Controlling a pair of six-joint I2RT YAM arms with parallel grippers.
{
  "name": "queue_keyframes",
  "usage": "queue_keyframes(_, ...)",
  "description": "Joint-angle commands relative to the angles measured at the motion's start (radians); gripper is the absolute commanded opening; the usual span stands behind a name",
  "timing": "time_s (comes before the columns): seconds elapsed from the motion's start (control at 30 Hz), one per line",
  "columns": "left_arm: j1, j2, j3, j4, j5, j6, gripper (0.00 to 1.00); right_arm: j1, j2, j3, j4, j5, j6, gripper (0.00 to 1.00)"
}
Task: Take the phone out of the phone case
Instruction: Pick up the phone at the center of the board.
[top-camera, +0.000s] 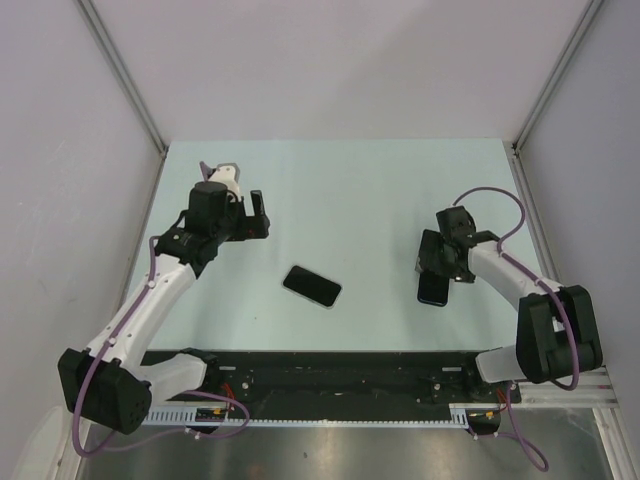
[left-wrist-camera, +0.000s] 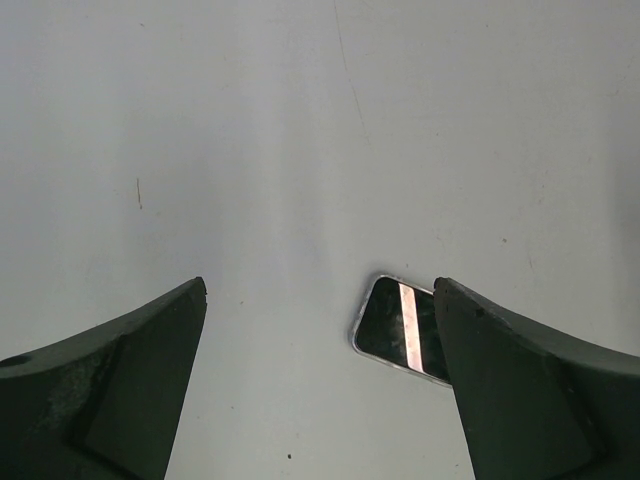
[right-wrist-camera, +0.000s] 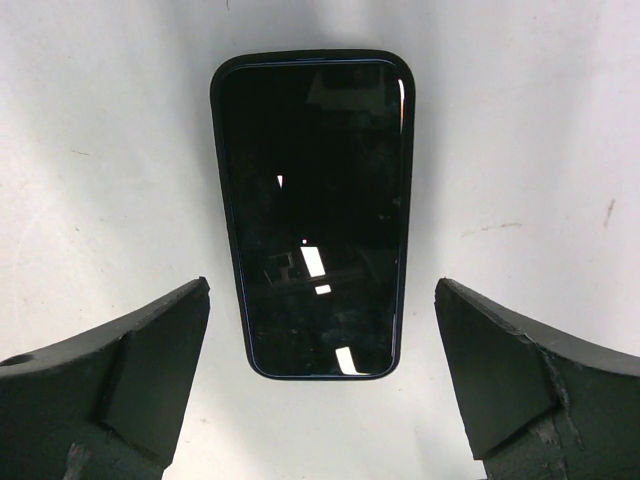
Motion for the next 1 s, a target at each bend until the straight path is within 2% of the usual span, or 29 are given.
queue_keyframes(0.0, -0.008, 0.008, 0.014, -0.001, 0.010, -0.018, 1.00, -0.009, -0.054, -0.022, 0.003, 0.031, 0.003, 0.99)
queue_keyframes(0.23, -0.007, -0.001, 0.009, 0.000, 0.013, -0.027, 1.00, 0.002, 0.093, -0.028, 0.015, -0.087, -0.010, 1.00)
queue_keyframes(0.43, -0.007, -0.007, 0.000, 0.000, 0.021, -0.032, 1.00, 0.072, 0.185, -0.033, 0.046, -0.064, 0.018, 1.00)
queue_keyframes(0.53, -0.007, -0.010, -0.026, 0.017, 0.047, -0.055, 1.00, 0.091, 0.181, -0.035, 0.067, -0.070, 0.026, 0.82)
queue_keyframes(0.57, -0.007, -0.012, -0.038, 0.041, 0.065, -0.066, 1.00, 0.095, 0.171, -0.035, 0.072, -0.072, 0.032, 0.71)
queue_keyframes(0.67, -0.013, -0.007, -0.084, 0.095, 0.175, -0.136, 1.00, 0.098, 0.142, -0.035, 0.080, -0.078, 0.036, 0.49)
queue_keyframes(0.73, -0.034, -0.010, -0.136, 0.141, 0.205, -0.191, 0.99, 0.106, 0.122, -0.035, 0.078, -0.084, 0.038, 0.43)
queue_keyframes(0.8, -0.053, -0.022, -0.204, 0.244, 0.229, -0.234, 0.97, 0.111, 0.092, -0.035, 0.083, -0.096, 0.043, 0.42)
queue_keyframes(0.87, -0.070, -0.022, -0.236, 0.322, 0.236, -0.292, 1.00, 0.121, 0.064, -0.035, 0.092, -0.130, 0.055, 0.42)
queue_keyframes(0.9, -0.071, -0.010, -0.230, 0.338, 0.284, -0.360, 1.00, 0.126, 0.040, -0.036, 0.104, -0.132, 0.058, 0.42)
queue_keyframes(0.97, -0.076, 0.101, -0.185, 0.315, 0.376, -0.391, 1.00, 0.137, 0.012, -0.036, 0.121, -0.198, 0.075, 0.42)
